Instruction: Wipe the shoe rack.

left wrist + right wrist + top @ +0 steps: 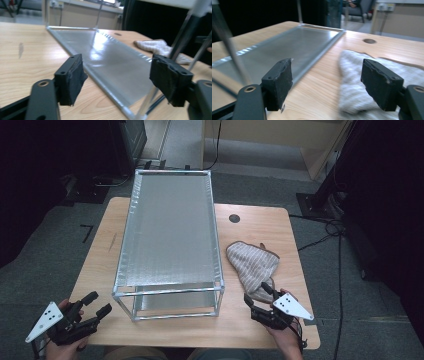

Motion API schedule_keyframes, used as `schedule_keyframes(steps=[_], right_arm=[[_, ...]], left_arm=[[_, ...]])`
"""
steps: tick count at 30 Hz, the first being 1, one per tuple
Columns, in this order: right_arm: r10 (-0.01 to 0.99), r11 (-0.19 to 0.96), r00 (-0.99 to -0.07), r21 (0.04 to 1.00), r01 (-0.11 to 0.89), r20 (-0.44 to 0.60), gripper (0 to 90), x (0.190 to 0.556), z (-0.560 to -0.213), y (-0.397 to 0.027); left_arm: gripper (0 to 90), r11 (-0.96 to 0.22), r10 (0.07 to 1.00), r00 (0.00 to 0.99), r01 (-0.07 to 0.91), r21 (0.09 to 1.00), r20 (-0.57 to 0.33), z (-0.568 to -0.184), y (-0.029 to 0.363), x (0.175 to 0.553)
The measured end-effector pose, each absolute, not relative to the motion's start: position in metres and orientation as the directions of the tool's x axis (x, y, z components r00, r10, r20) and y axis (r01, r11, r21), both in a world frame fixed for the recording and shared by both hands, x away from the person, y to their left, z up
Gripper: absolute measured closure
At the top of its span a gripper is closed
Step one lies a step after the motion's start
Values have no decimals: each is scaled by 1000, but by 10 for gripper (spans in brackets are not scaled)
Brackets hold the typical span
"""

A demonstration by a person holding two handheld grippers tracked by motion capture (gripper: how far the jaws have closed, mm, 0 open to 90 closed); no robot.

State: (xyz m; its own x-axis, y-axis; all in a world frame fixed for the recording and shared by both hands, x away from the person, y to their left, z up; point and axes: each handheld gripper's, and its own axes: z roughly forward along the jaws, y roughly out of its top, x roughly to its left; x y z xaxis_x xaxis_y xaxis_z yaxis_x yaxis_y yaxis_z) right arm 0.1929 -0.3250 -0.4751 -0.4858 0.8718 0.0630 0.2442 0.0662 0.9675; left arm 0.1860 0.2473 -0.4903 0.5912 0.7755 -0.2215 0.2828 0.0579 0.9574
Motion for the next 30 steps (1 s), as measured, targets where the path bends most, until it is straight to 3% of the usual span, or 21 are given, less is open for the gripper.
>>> schedule_keyframes(steps=[5, 12, 23, 30], right_arm=[[915, 30, -395, 962, 272, 84, 233, 201, -480, -345], [945, 21, -316, 951, 308, 81, 207, 208, -488, -369], [980, -53, -160, 930, 363, 118, 135, 212, -501, -406], [987, -115, -60, 916, 385, 149, 0, 215, -507, -424]], left_arm=[[172, 50, 815, 535, 318, 947, -223, -496, 249, 194], [151, 30, 877, 437, 359, 933, -197, -502, 254, 211], [94, 4, 907, 387, 384, 923, -165, -507, 248, 227], [72, 18, 925, 342, 396, 918, -166, -507, 247, 234]])
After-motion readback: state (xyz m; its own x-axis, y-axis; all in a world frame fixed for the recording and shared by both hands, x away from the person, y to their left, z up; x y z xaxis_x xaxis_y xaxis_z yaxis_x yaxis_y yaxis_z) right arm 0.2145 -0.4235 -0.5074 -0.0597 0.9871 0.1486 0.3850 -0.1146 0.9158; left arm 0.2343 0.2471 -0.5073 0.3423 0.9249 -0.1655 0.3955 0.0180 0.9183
